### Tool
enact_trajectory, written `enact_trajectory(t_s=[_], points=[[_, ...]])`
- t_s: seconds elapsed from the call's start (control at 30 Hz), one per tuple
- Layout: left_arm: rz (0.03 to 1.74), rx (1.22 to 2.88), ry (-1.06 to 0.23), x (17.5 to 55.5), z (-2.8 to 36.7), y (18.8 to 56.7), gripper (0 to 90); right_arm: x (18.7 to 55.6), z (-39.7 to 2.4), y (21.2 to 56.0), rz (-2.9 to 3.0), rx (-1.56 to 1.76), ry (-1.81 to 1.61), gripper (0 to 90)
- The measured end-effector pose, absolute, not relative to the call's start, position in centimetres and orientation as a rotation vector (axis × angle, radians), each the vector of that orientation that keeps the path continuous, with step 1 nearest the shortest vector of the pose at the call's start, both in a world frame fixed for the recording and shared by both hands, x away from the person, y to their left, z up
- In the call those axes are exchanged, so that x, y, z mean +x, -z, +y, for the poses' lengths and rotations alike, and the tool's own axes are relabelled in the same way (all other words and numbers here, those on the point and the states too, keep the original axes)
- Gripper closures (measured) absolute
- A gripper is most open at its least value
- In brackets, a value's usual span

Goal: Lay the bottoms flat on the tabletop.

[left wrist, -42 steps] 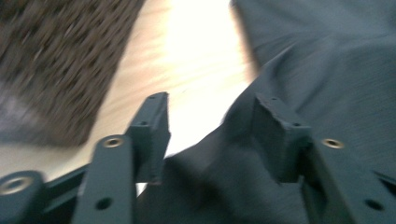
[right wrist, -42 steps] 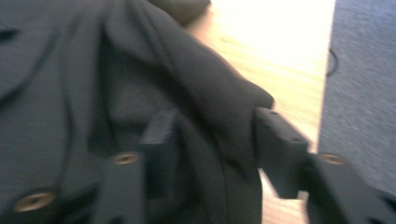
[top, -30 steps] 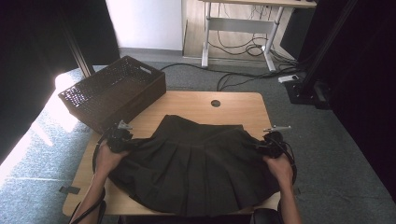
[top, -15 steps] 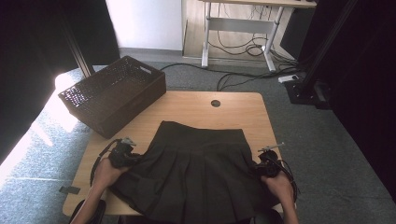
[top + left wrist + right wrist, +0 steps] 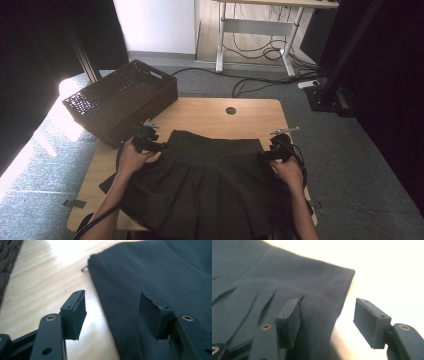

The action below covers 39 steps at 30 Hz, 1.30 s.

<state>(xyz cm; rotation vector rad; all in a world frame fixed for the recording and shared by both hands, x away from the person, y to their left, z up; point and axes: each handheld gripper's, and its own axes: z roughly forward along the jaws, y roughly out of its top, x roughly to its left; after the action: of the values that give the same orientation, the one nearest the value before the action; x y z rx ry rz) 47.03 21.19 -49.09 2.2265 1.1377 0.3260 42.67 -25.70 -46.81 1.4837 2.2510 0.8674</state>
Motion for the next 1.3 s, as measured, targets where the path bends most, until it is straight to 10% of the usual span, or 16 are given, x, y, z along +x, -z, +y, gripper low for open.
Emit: enact_trajectory(t_s=[0.33,0.53,0.63,0.93,1.03,1.13,1.3], points=[[1.177,2.247,-0.253,47.8,20.4,52.9,33.1,46.7,-24.9,52.4,2.275,1.630,-0.741,40.2],[1.124,2.298,-0.271,46.7,19.2,52.6,54.4,45.8,-23.9,52.5,2.343,1.562,-0.761,73.8],[1.094,2.319,-0.303,46.1,18.7,52.5,81.7,45.0,-23.3,52.2,2.350,1.500,-0.736,83.7],[0.921,2.107,-0.573,43.9,19.0,42.7,85.4,41.7,-24.0,43.9,2.169,1.326,-0.917,86.5],[0.941,2.042,-0.678,46.7,18.1,39.3,83.7,44.1,-23.9,40.4,2.102,1.317,-0.933,84.2],[1.073,2.094,-0.680,49.9,17.7,38.8,55.5,48.8,-24.2,39.8,1.994,1.401,-0.781,43.4],[1.013,2.153,-0.652,48.1,18.7,40.4,42.5,48.4,-24.6,41.4,2.062,1.373,-0.825,36.1]])
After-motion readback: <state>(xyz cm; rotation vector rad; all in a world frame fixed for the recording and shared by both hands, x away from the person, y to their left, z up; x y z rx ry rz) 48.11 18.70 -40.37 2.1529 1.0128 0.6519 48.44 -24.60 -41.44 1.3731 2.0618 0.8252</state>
